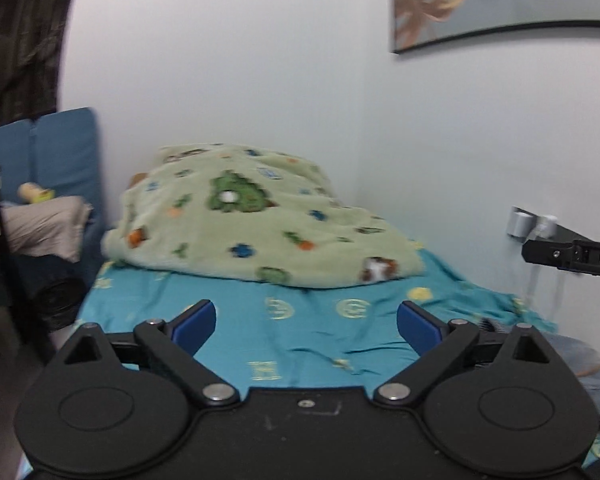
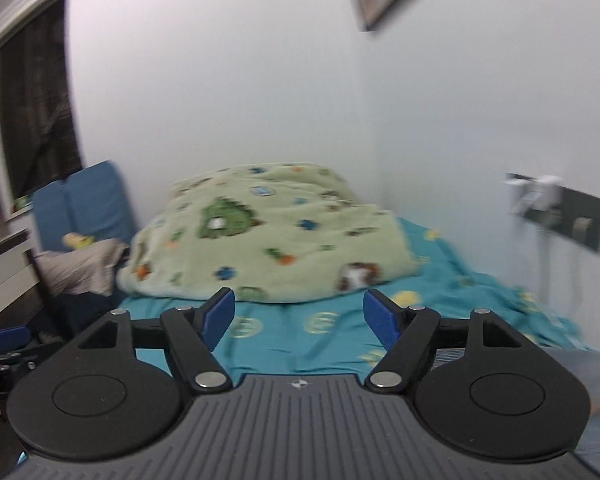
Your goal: Fold clothes
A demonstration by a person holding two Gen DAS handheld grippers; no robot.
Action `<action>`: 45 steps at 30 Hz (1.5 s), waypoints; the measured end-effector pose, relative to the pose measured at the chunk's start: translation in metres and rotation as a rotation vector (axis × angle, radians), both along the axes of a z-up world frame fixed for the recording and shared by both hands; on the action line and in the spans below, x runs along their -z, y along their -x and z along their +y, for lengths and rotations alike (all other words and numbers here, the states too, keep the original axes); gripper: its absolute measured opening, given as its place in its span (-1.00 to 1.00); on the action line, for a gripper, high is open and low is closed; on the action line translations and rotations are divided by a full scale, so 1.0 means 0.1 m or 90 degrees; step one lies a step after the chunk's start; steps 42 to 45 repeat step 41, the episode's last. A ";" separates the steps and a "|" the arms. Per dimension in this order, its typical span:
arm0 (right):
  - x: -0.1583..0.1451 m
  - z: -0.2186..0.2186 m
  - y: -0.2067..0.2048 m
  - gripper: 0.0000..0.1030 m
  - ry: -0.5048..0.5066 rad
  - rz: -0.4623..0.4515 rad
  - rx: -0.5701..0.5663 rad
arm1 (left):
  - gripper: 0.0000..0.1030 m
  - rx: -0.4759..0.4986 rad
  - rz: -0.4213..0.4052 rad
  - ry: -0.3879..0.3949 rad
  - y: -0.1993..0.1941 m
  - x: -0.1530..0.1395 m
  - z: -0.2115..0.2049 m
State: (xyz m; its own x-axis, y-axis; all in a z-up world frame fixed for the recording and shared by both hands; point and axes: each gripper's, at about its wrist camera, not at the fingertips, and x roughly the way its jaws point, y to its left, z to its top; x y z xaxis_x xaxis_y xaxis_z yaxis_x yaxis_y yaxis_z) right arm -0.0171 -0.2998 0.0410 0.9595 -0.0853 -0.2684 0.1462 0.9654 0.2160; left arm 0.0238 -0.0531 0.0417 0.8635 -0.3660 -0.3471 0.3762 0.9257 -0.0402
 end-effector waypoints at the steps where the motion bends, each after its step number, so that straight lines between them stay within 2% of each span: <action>1: 0.03 0.11 -0.10 0.46 0.004 -0.002 -0.015 | 0.90 -0.015 0.002 0.004 -0.03 0.04 0.09; 9: 0.35 0.73 -0.68 0.58 0.048 -0.013 -0.079 | 0.91 -0.114 0.027 0.024 -0.34 0.39 0.51; 15: 0.63 0.80 -0.78 0.88 0.044 0.008 -0.097 | 0.93 -0.144 0.025 0.028 -0.48 0.56 0.52; 19: 0.76 0.81 -0.77 0.97 0.061 0.030 -0.096 | 0.93 -0.140 0.052 0.049 -0.54 0.65 0.51; 21: 0.79 0.81 -0.77 0.98 0.076 0.030 -0.093 | 0.93 -0.140 0.046 0.032 -0.54 0.67 0.46; 24: 0.81 0.76 -0.78 0.99 0.047 0.037 -0.100 | 0.94 -0.132 0.054 0.018 -0.55 0.71 0.42; 29: 0.86 0.75 -0.80 0.99 0.044 0.049 -0.093 | 0.94 -0.129 0.048 0.000 -0.53 0.74 0.38; 45: 0.89 0.80 -0.77 0.99 0.072 0.056 -0.092 | 0.95 -0.122 0.036 -0.005 -0.44 0.72 0.35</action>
